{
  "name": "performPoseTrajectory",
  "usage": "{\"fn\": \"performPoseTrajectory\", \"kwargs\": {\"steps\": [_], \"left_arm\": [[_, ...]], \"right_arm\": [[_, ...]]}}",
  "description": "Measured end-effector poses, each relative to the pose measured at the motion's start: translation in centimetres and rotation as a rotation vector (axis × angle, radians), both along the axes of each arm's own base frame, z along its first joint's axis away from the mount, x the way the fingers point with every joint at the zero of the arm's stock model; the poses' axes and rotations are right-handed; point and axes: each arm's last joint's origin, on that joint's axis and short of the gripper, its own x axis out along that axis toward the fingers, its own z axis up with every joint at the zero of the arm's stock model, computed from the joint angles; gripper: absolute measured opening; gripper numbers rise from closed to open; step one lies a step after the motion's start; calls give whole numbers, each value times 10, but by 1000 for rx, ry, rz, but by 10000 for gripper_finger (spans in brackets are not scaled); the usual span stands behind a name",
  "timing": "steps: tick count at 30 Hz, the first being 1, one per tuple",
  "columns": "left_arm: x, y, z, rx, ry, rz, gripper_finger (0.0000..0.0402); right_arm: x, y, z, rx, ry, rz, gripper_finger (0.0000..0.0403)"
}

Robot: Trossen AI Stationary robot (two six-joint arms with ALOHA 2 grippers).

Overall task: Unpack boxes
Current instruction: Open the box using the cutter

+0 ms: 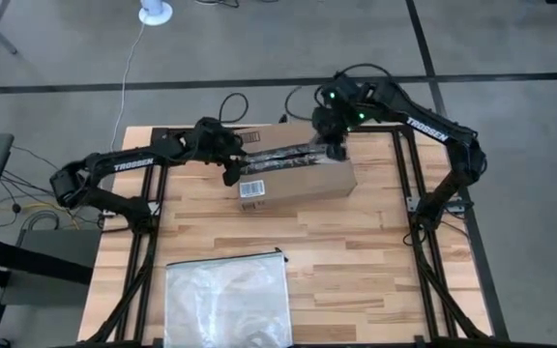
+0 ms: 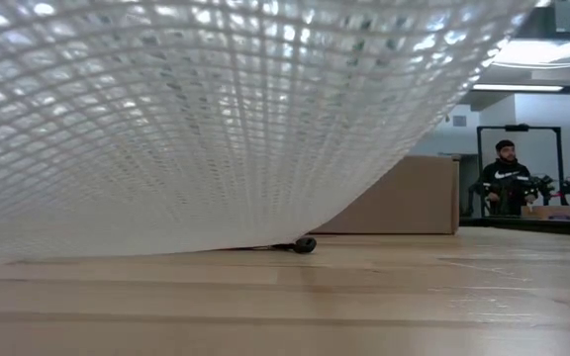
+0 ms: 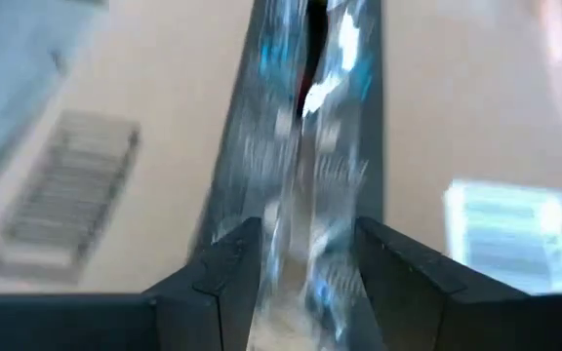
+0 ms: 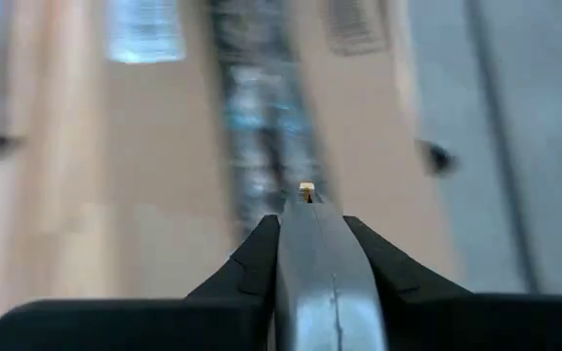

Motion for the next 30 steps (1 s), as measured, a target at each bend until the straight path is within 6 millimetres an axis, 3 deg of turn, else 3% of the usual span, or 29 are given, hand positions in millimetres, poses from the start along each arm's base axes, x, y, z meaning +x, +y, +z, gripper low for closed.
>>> {"fn": "performPoseTrajectory", "kwargs": {"steps": [4,9,14,23,30], "left_arm": [[4,-10,23,-1,-11,-36,152],[11,-30,51,31,-17,-134,152],[18,-54,64,26,22,-162,152],[29,-113,69,-81,47,-50,152],[30,-150,68,-212,30,-25,152]], "right_arm": [[-3,18,-5,171,65,14,61],[3,55,-30,394,119,114,61],[-4,90,-57,436,163,146,61],[-24,145,-108,511,139,207,61],[-41,187,-152,749,239,311,61]]}}
